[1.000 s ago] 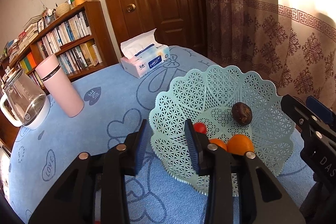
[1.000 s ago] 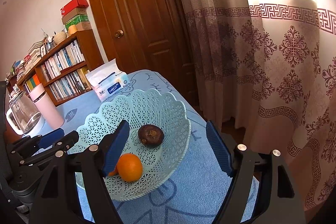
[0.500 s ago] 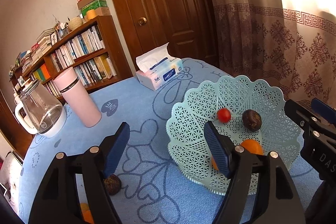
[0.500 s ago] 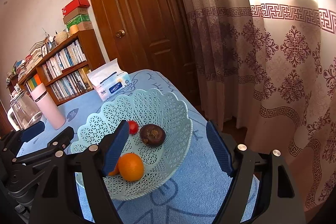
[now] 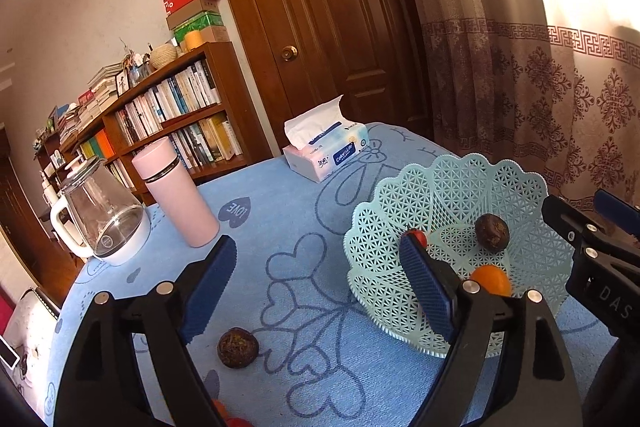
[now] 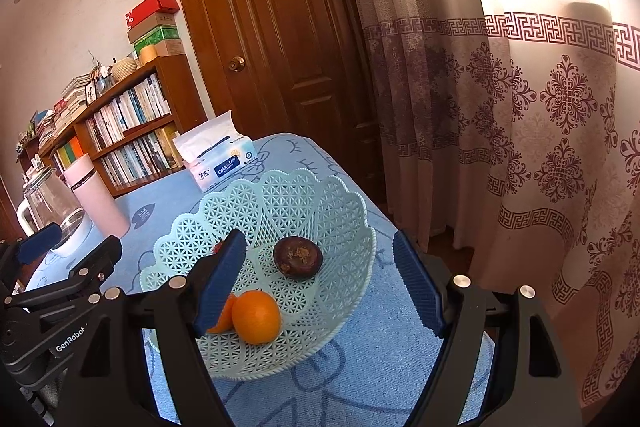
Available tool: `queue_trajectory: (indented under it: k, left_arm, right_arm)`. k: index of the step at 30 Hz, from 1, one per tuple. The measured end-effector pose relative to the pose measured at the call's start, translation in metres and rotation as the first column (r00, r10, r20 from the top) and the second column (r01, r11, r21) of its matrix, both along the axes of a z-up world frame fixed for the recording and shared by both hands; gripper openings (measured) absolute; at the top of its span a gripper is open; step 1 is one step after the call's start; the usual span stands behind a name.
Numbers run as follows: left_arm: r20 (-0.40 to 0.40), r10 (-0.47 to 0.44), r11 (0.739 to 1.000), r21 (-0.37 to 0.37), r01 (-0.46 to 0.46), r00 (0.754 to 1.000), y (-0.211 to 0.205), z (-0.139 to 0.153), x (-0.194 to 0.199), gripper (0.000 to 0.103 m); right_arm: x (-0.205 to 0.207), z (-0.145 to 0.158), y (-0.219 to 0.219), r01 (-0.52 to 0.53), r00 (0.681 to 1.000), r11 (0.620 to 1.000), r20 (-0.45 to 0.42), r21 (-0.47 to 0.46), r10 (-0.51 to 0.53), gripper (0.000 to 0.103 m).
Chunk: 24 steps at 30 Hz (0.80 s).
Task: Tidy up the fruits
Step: 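Withdraw the left tool from the basket toward the remaining fruits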
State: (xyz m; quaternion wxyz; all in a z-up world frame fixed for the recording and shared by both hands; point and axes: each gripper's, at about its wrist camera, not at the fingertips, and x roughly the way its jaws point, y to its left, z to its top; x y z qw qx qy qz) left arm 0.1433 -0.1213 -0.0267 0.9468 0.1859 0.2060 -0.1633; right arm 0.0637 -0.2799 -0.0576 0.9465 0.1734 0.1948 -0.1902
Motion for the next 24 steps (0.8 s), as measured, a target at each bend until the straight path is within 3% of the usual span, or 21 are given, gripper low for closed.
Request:
queue_trajectory:
  k: [13, 16, 24]
  left_arm:
    - [-0.002, 0.033, 0.999, -0.013, -0.033, 0.999, 0.015, 0.003, -0.006, 0.083]
    - [-0.008, 0.041, 0.999, -0.017, -0.041, 0.999, 0.018, 0.002, -0.007, 0.083]
    - [-0.035, 0.074, 0.997, -0.019, -0.074, 0.997, 0.03, -0.004, -0.006, 0.083]
  right_arm:
    - [0.004, 0.0, 0.01, -0.04, 0.999, 0.998, -0.016, -0.043, 0.039, 0.079]
    - [0.004, 0.001, 0.015, -0.047, 0.999, 0.997, -0.019, -0.068, 0.046, 0.086]
    - [0.009, -0.001, 0.03, -0.055, 0.997, 0.986, -0.068, -0.16, 0.045, 0.086]
